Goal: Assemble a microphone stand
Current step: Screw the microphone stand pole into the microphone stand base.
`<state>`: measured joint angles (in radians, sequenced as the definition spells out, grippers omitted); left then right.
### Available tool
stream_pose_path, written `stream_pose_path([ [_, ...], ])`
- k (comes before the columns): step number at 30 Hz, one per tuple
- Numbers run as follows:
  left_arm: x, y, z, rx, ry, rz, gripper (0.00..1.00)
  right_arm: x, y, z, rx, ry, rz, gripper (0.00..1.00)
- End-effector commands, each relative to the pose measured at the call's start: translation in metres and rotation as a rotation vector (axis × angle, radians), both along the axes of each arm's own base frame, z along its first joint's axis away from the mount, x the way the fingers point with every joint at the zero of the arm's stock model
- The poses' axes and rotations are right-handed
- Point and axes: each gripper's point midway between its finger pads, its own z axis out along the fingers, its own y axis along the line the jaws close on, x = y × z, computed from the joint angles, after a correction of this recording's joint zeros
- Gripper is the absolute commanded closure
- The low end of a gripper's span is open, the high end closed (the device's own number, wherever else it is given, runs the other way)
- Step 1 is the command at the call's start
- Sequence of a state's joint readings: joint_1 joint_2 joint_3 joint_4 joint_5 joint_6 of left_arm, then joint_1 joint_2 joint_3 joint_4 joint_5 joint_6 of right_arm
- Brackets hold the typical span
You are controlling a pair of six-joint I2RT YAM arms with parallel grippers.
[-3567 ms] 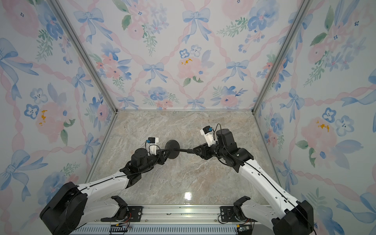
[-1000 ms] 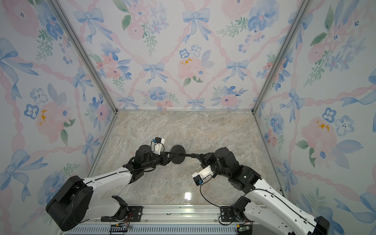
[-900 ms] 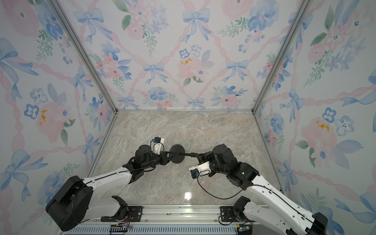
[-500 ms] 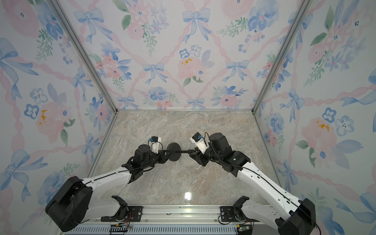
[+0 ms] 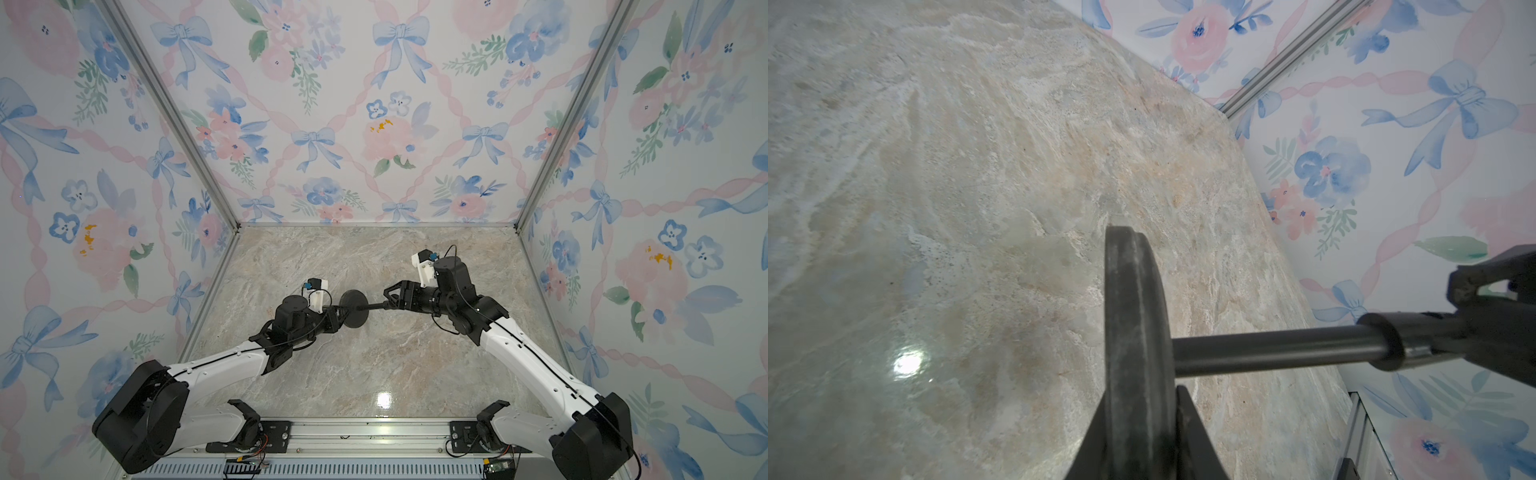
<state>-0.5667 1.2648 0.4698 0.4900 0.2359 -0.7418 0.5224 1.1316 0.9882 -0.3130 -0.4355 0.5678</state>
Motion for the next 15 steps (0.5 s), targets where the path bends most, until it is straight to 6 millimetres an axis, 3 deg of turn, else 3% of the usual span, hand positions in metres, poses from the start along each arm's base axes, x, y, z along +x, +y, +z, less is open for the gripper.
stream_pose_path([
  [1, 0.000, -0.013, 0.040, -0.080, -0.112, -0.055, 1.00, -0.015, -0.016, 0.040, -0.151, -0.388, 0.179, 0.27],
  [5, -0.002, -0.016, 0.040, -0.084, -0.108, -0.072, 1.00, -0.046, -0.032, 0.041, -0.440, -0.841, 0.435, 0.20],
  [10, -0.004, -0.017, 0.040, -0.088, -0.106, -0.085, 1.00, -0.085, -0.044, -0.005, -0.880, -1.429, 0.967, 0.15],
  [15, -0.006, -0.024, 0.037, -0.096, -0.083, -0.125, 1.00, -0.076, -0.030, -0.014, -1.182, -1.800, 1.096, 0.20],
])
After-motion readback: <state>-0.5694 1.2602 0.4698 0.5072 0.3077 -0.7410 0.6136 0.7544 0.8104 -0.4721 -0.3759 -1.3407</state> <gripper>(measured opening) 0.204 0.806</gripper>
